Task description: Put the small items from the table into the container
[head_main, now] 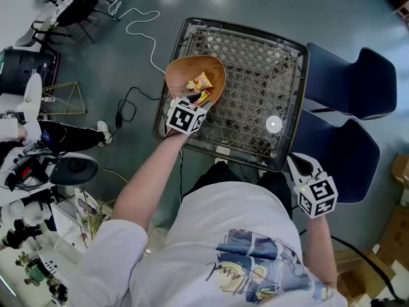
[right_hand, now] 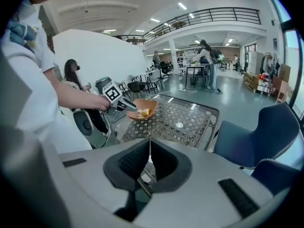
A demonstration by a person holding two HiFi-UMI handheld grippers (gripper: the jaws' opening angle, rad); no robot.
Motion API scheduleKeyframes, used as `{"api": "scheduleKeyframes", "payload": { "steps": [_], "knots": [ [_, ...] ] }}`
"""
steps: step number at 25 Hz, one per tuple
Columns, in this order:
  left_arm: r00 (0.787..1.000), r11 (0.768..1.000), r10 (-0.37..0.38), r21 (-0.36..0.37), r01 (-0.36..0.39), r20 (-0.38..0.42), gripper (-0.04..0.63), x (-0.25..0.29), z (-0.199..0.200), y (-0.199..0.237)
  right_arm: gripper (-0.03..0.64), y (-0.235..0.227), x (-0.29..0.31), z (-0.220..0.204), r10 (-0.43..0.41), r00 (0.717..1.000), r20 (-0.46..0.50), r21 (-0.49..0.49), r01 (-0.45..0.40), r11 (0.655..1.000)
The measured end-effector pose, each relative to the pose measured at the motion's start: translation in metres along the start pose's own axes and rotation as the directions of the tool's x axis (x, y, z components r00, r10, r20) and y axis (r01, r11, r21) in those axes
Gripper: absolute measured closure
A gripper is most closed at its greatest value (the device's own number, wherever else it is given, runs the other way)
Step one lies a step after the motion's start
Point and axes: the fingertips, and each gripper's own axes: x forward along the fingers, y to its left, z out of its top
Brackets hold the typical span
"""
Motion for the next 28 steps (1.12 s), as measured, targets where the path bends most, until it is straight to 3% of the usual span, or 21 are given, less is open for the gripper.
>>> {"api": "scheduleKeyframes", "payload": {
  "steps": [4, 8, 12, 16, 19, 22, 25, 28],
  "knots": [
    [0.988, 0.997, 0.065, -0.056, -0.057, 0.143, 0.437, -0.048, 0.028, -0.019, 0.604, -0.015, -0.002, 0.025, 0.096, 0.995, 0.009, -0.105, -0.094, 0.990],
    [0.964, 0.991, 0.080, -0.126, -0.049, 0.252, 0.452, -0.093, 0.034, -0.075, 0.604, -0.022, -0.023, 0.037, 0.175, 0.984, 0.015, -0.196, -0.169, 0.966],
    [0.938, 0.983, 0.085, -0.183, -0.023, 0.335, 0.585, -0.119, 0.034, -0.152, 0.606, -0.031, -0.044, 0.030, 0.252, 0.967, 0.026, -0.249, -0.238, 0.939],
    [0.902, 0.965, 0.129, -0.261, -0.019, 0.412, 0.586, -0.150, 0.029, -0.221, 0.606, -0.016, -0.053, 0.020, 0.377, 0.926, -0.010, -0.338, -0.358, 0.870],
    [0.884, 0.957, 0.166, -0.287, -0.038, 0.437, 0.586, -0.171, 0.016, -0.262, 0.606, 0.001, -0.052, 0.007, 0.449, 0.892, -0.057, -0.391, -0.434, 0.812],
    [0.880, 0.960, 0.177, -0.276, -0.055, 0.441, 0.586, -0.188, 0.002, -0.297, 0.606, 0.019, -0.054, -0.008, 0.493, 0.865, -0.093, -0.412, -0.485, 0.772],
    [0.883, 0.962, 0.181, -0.263, -0.068, 0.434, 0.586, -0.197, -0.016, -0.314, 0.606, 0.044, -0.054, -0.017, 0.524, 0.846, -0.099, -0.433, -0.511, 0.743],
    [0.872, 0.956, 0.182, -0.288, -0.050, 0.454, 0.586, -0.207, -0.034, -0.321, 0.606, 0.070, -0.056, -0.026, 0.541, 0.836, -0.093, -0.444, -0.522, 0.729]
  ]
}}
